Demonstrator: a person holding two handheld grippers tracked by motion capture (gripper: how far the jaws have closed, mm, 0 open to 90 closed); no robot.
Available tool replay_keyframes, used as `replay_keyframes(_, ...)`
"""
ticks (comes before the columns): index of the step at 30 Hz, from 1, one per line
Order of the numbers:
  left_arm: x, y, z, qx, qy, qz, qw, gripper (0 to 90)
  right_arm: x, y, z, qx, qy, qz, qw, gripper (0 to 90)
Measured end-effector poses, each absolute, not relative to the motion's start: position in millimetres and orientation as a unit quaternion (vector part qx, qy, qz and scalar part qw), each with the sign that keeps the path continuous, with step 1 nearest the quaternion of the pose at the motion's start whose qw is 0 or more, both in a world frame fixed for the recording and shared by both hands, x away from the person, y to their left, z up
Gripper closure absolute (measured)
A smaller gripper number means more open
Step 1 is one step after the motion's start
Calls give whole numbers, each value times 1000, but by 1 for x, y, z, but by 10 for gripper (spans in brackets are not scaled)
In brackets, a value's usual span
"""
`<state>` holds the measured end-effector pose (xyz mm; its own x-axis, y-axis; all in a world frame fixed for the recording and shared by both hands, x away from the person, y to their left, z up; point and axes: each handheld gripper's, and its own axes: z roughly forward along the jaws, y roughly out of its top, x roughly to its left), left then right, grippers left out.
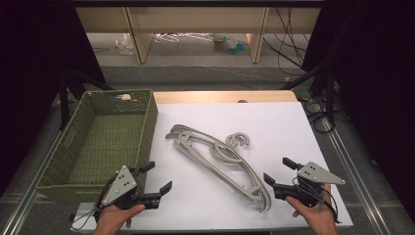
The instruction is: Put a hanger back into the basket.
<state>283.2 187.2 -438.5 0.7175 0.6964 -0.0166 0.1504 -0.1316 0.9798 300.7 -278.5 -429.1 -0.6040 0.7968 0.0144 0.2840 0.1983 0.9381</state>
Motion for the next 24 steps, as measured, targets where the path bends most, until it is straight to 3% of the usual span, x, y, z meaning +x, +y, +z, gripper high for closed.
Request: replay_keyframes(24,285,184,-440,727,276,241,581,160,309,-266,-431,363,758,493,226,165)
